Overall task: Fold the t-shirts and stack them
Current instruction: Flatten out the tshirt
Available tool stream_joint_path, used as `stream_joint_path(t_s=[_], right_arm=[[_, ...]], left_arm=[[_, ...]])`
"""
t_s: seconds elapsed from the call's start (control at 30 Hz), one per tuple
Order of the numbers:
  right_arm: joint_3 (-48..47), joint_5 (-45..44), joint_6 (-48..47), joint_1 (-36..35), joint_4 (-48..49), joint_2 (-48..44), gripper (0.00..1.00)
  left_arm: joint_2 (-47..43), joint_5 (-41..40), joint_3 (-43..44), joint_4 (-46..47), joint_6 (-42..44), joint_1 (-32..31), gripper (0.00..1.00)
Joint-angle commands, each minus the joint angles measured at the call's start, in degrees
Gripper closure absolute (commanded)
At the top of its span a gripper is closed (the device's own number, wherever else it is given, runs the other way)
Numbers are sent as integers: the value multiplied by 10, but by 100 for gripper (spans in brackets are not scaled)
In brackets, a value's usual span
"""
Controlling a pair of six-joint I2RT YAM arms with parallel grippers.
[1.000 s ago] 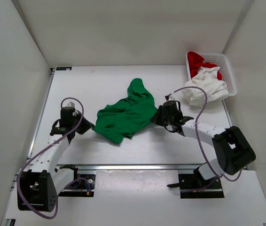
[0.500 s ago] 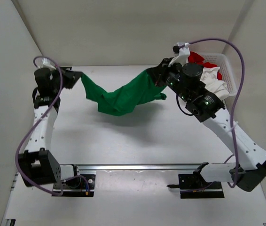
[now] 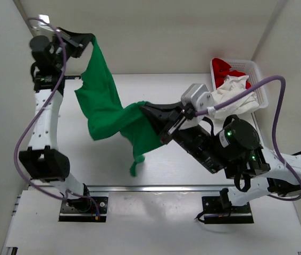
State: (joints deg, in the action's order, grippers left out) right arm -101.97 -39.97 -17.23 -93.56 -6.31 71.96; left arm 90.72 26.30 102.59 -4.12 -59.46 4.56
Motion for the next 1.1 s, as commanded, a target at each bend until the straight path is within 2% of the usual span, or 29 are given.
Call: stream_joint_path(t_s=[0.0,0.03,0.07,0.1,0.13,0.17,0.2,0.23,0.3,0.37,0.4,0.43,0.5,0.53,0.57,0.63,0.7,0.73,0.77,0.8,0.87,1.0,1.07], right_arm=[[-22,-47,-3,64,-17,6,100],[-33,-23,19,83,-61,9,100],[-41,29,59,139,-76,12,100],[-46,98,101,198,-104,21,100],[-59,165,119,223,-132,28,100],[-64,194,155,269,-144,43,100],[-61,240,170,286,-144,65,100],[-64,253,168,280,-149,78,100],[-88,282,191,269,-173,154,100],[-111,355,226,287,-182,207,100],[-108,417,255,302,-172,235,100],[-90,471,265,317,-147,249,100],[-74,500,308,320,-125,298,100],[-63,509,313,313,-105,309,100],[-58,516,324,304,-97,336,100],[-72,553,347,296,-87,380,99],[-86,567,359,291,-89,401,98],[-89,582,359,296,-93,407,89],[-77,596,357,304,-88,405,74],[-71,598,355,315,-92,398,69],[-33,603,358,333,-87,376,59],[180,609,389,419,27,239,55],[251,607,409,477,44,181,63]], left_arm=[[97,10,8,-30,11,-70,100],[124,0,22,-41,16,-88,100],[135,-2,55,-46,28,-105,100],[171,0,104,-60,37,-124,100],[209,15,125,-60,44,-137,100],[244,25,169,-60,36,-148,100],[257,37,186,-55,16,-147,100],[262,53,171,6,-3,-141,100],[276,68,125,56,-49,-130,100],[284,80,121,56,-37,-110,100],[285,82,103,54,-27,-98,100],[277,87,86,60,-17,-77,100],[260,95,4,79,-26,-48,100],[246,98,-28,121,-46,1,100],[237,105,-81,158,-57,18,100],[242,131,-118,177,-85,64,98],[258,158,-101,154,-66,77,83],[259,166,-87,131,-47,81,78],[257,164,-85,119,-38,81,66],[251,161,-84,112,-20,83,54],[238,146,-84,67,19,84,42],[154,73,-162,26,63,92,23],[108,40,-220,0,93,93,19]])
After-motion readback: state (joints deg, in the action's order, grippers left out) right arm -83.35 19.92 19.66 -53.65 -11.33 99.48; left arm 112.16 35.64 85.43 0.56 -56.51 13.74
